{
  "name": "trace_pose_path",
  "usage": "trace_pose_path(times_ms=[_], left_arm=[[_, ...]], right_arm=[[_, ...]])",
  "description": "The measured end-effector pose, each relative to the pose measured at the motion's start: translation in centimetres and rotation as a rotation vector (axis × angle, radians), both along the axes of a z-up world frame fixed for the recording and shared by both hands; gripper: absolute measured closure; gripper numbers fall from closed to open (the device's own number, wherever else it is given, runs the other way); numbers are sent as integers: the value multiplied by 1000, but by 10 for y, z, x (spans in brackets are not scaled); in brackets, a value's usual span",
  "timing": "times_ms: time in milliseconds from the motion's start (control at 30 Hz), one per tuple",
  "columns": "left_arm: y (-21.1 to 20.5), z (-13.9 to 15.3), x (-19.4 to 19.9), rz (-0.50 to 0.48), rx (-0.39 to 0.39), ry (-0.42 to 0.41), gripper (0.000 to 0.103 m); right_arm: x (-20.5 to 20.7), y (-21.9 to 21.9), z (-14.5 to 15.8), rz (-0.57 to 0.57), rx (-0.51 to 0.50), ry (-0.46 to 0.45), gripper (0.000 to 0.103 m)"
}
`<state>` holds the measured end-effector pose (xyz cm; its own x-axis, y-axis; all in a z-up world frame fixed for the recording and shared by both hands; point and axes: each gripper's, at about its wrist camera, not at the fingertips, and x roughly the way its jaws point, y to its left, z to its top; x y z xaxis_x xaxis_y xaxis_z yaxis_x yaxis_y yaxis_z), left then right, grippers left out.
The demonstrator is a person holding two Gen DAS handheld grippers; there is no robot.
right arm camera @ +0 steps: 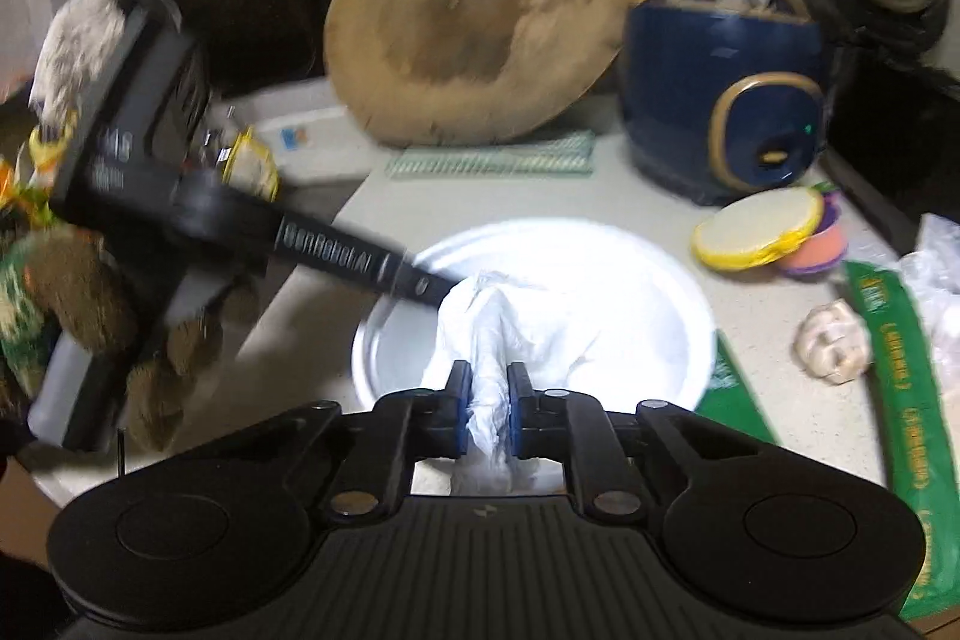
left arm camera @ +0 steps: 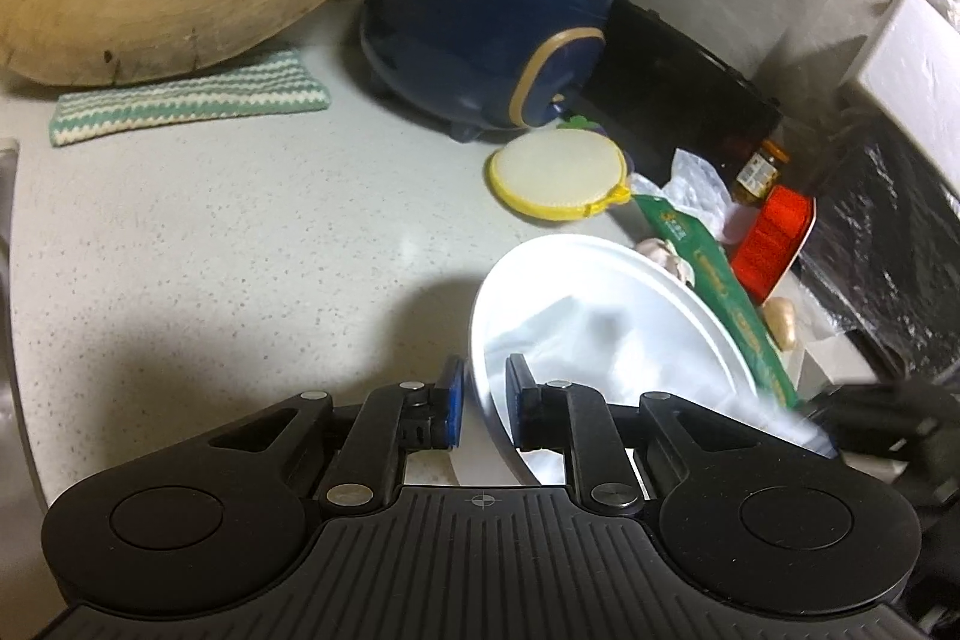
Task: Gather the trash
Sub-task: 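Grasp the white tissue from the yogurt cup with the right gripper, then carry the tissue down to the green-lined bin and open the right gripper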
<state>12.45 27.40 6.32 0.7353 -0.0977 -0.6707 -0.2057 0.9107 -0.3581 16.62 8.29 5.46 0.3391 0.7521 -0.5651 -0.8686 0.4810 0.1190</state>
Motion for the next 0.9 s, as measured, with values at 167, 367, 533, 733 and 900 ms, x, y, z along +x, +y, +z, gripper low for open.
trace_pose_path(times_ms=[167, 367, 533, 733, 900], left_arm=[[-11, -4, 1, -58, 74, -45, 84], [-21, -14, 9, -90, 66, 18, 86], [-28, -12, 14, -88, 35, -8, 91], [-63, 2, 13, -169, 37, -52, 91], [-119, 16, 0, -316, 65, -79, 91]], right_arm=[[9, -34, 28, -79, 124, -21, 95], [11, -82, 44, -198, 201, -77, 95], [9, -120, 39, -303, 208, -88, 95], [-10, -175, 25, -421, 186, -113, 95], [-34, -225, 19, -491, 204, -143, 95]])
